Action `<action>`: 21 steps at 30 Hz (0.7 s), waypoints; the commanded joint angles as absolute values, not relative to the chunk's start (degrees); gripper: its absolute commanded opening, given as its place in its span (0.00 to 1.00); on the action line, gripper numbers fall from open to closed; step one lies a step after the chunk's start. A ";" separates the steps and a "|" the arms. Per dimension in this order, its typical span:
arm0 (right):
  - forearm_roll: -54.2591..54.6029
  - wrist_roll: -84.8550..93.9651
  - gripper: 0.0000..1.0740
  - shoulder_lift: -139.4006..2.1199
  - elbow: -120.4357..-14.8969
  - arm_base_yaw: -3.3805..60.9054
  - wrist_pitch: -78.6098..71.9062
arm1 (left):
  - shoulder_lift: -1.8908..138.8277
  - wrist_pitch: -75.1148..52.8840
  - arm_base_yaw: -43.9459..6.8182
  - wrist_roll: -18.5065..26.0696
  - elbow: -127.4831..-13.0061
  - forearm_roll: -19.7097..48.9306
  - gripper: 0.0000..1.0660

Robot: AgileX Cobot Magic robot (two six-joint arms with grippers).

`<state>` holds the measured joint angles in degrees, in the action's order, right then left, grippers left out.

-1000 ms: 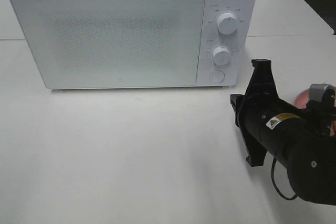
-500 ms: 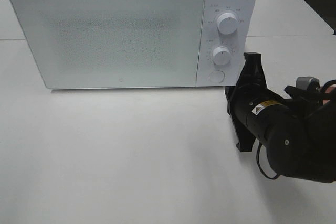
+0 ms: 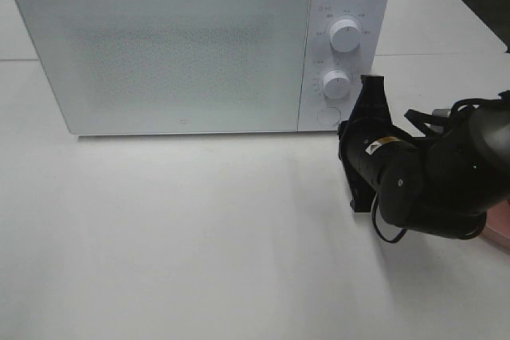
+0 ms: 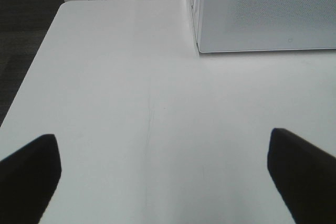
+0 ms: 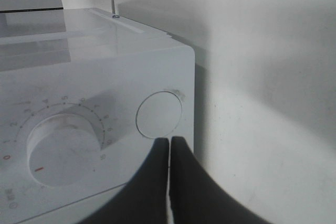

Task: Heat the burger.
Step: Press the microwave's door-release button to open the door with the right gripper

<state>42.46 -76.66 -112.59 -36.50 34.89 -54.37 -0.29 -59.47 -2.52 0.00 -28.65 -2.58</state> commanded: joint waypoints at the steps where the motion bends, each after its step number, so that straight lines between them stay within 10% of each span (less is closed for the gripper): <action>1: 41.54 -76.78 0.00 -113.45 -37.99 34.32 -54.03 | -1.89 -59.19 -2.75 0.00 -28.53 -2.52 0.94; 21: 41.14 -76.49 0.00 -120.95 -46.93 32.37 -53.29 | -1.89 -59.19 -2.75 0.00 -28.53 -2.52 0.94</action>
